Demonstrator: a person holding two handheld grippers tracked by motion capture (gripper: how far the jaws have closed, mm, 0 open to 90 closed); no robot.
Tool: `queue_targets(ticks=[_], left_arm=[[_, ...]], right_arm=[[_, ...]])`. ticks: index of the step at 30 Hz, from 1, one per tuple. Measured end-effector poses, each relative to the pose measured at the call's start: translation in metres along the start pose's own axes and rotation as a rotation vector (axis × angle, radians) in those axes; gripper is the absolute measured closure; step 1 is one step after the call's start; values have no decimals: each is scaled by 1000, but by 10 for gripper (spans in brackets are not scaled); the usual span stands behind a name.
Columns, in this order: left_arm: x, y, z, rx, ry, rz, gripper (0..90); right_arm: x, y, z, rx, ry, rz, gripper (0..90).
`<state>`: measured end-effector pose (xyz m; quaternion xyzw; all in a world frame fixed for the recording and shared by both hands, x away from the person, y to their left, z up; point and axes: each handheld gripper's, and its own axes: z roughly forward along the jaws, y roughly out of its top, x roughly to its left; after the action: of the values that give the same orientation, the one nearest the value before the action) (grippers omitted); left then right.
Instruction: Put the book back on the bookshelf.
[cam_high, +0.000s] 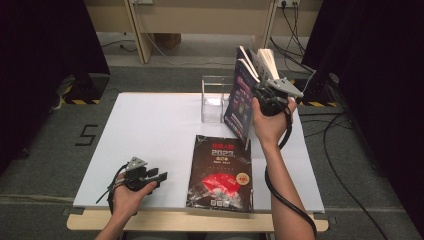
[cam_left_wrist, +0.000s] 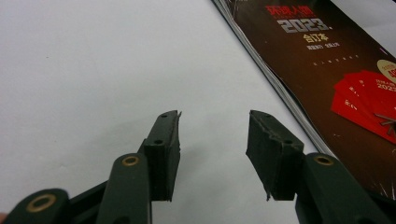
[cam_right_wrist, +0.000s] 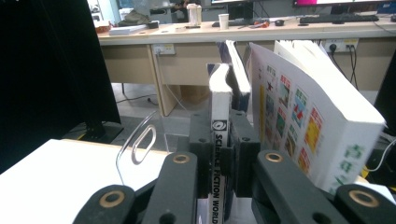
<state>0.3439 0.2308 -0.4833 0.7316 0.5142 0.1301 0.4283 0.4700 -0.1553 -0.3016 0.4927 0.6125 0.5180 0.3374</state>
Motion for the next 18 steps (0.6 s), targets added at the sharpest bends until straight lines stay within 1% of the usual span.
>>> queue_targets(ticks=[2, 6, 12, 15, 16, 17, 18], left_arm=[[-1, 0, 0, 3, 0, 0, 533], [-1, 0, 0, -1, -7, 0, 532], [-1, 0, -1, -4, -5, 1, 532], [0, 1, -1, -11, -4, -3, 532], [0, 1, -2, -11, -3, -2, 532], [0, 1, -2, -11, -3, -2, 532], [0, 1, -2, -12, -4, -3, 532]], right_arm=[[-2, -1, -3, 5, 0, -2, 819], [-3, -2, -6, 20, 8, 10, 797], [-3, 0, -5, 60, 3, 23, 770], [-3, -1, -4, 80, -6, 23, 788], [-3, -2, -5, 77, -10, 19, 790], [-3, -3, -5, 87, -14, 15, 789], [-3, -4, -5, 92, -9, 20, 788]])
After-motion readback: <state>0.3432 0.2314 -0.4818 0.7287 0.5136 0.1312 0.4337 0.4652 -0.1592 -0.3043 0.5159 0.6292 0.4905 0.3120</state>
